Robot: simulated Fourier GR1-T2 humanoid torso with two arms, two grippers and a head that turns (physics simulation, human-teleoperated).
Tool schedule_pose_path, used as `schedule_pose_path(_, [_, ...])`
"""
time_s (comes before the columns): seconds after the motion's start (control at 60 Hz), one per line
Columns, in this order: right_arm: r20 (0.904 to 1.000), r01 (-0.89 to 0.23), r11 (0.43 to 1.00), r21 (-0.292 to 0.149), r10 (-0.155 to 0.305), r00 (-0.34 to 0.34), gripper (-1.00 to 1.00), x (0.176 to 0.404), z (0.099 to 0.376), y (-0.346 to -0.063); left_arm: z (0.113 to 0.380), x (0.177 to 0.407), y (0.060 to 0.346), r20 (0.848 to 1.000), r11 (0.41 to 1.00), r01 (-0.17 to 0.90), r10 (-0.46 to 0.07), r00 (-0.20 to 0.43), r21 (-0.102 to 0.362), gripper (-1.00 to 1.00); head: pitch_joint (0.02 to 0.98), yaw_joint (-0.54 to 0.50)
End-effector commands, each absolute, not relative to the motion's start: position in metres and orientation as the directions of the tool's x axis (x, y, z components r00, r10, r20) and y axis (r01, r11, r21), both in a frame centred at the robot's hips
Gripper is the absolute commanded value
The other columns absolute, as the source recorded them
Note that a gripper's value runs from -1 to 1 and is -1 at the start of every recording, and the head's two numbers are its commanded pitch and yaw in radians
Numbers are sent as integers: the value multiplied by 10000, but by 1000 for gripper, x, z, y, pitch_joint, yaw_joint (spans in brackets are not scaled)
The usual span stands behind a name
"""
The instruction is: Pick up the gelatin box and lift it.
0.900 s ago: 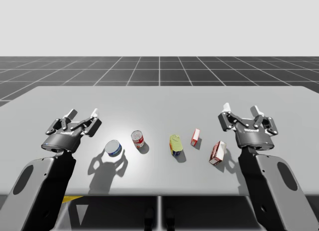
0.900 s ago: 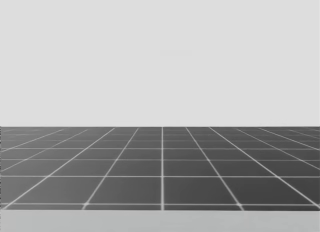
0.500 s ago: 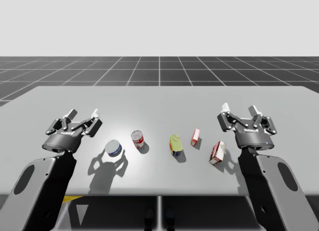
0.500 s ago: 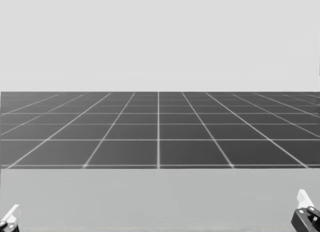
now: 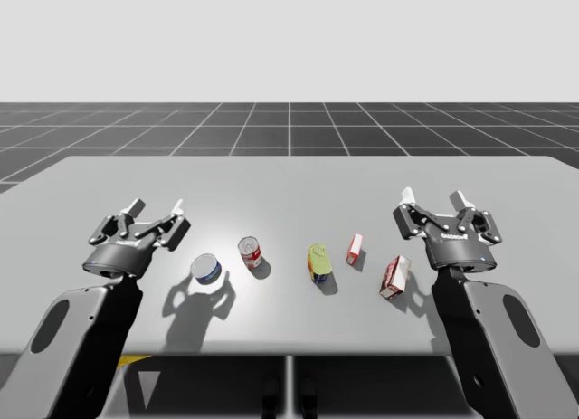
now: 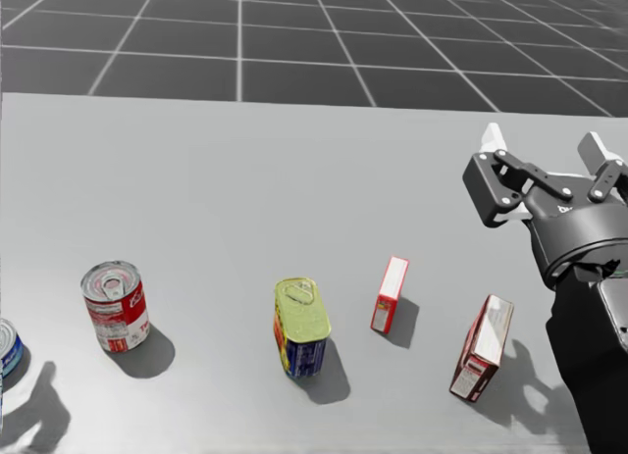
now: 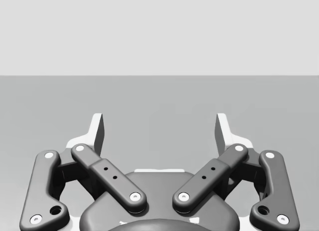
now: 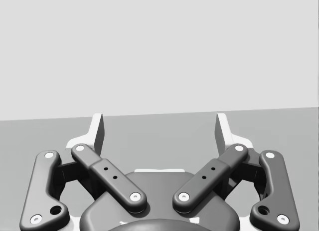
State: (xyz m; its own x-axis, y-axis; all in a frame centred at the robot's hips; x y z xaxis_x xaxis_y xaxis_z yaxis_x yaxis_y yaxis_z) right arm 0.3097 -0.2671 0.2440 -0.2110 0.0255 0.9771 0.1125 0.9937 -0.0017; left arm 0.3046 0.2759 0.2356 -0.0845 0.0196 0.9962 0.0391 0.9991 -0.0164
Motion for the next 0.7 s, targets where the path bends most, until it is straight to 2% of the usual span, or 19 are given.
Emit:
schedule_pose_path(0.017, [9774, 1137, 9935, -74, 312, -2093, -1000, 309, 244, -267, 234, 303, 269, 9967, 9984, 562, 105, -805, -60, -1000, 771, -234])
schedule_pose_path(0.2, [9763, 1135, 9935, -89, 332, -2141, -1000, 308, 246, -266, 232, 302, 262, 9971, 9978, 663, 5, -766, 45, -1000, 819, -320])
schedule_pose_path(0.383, [9747, 1155, 9933, -94, 350, -2210, -1000, 308, 247, -265, 232, 303, 262, 9972, 9979, 639, -24, -748, 72, -1000, 813, -334])
schedule_pose_path(0.467, [9852, 1298, 9907, 409, -183, -1707, -1000, 304, 252, -257, 232, 303, 263, 9973, 9983, 587, 3, -736, 40, -1000, 804, -324])
schedule_pose_path(0.517, [9887, 1259, 9906, 530, -343, -1459, -1000, 299, 253, -252, 231, 303, 263, 9974, 9984, 573, 21, -716, 20, -1000, 803, -319])
schedule_pose_path(0.567, [9907, 1300, 9913, 212, -33, -1358, -1000, 289, 256, -244, 231, 303, 263, 9976, 9984, 561, 23, -691, 16, -1000, 802, -313])
schedule_pose_path(0.7, [9955, 1427, 9897, -113, 246, -916, -1000, 261, 254, -222, 232, 302, 263, 9974, 9983, 586, 42, -719, 0, -1000, 802, -306])
